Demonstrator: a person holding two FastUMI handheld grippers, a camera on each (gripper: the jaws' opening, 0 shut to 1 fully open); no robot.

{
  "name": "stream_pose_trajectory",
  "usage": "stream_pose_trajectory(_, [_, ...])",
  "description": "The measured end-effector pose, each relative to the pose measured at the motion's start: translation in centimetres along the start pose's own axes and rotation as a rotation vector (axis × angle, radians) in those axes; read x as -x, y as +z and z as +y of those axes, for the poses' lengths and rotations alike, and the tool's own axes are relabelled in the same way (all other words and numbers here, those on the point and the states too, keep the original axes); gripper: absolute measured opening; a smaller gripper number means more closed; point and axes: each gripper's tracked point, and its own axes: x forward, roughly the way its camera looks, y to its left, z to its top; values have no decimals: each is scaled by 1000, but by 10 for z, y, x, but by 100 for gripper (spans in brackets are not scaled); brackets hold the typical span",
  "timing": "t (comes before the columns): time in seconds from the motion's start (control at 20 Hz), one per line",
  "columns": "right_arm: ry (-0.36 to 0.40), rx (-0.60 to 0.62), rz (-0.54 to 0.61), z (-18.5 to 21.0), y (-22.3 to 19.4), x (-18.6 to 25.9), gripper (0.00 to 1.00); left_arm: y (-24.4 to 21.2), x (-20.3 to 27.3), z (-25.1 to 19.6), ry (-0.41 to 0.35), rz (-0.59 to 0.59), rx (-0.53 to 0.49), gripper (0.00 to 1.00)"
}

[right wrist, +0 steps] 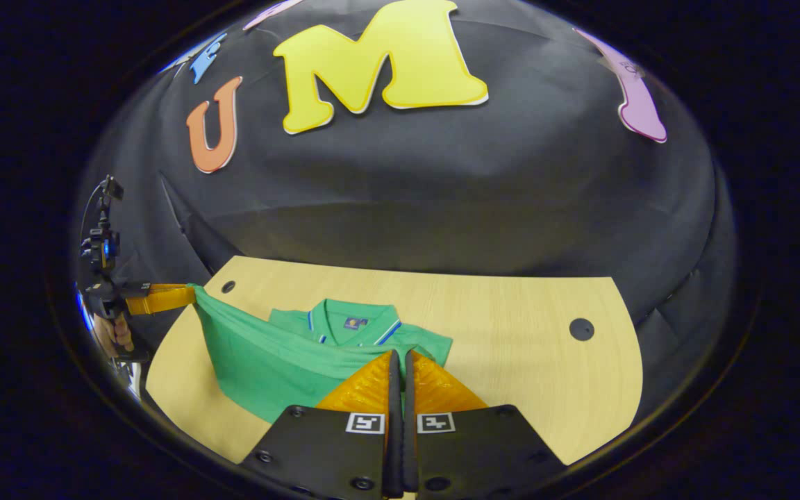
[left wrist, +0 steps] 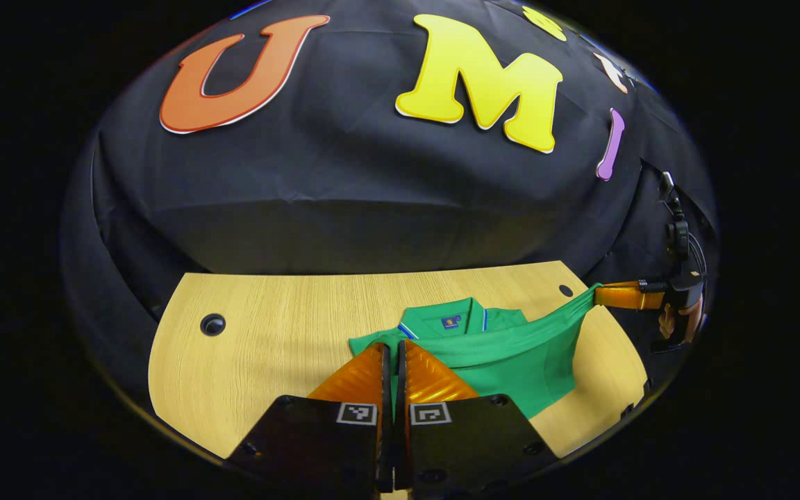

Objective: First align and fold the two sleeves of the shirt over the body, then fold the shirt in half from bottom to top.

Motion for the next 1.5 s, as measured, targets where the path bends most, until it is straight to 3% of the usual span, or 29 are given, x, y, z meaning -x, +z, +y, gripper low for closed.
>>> stream_pose_trajectory(0.3, [-27,-19,-6,-20,3,-57,2,-17,-57,24,11,37,-14,4])
stream_pose_trajectory(0.7, [-34,-12,27,-34,-23,-131,2,-41,-121,42,35,34,-24,4])
stream_pose_trajectory(1.15, [-46,-27,31,-37,-47,-167,2,-80,-155,62,91,70,58,4])
stream_pose_trajectory(1.35, [-56,-4,35,-37,-49,-172,2,-83,-160,66,136,84,61,8])
stream_pose_trajectory(1.45, [-68,-8,31,-37,-48,-168,8,-81,-157,67,158,88,45,13])
stream_pose_trajectory(1.5, [-72,-20,19,-36,-43,-164,9,-78,-153,66,170,86,39,23])
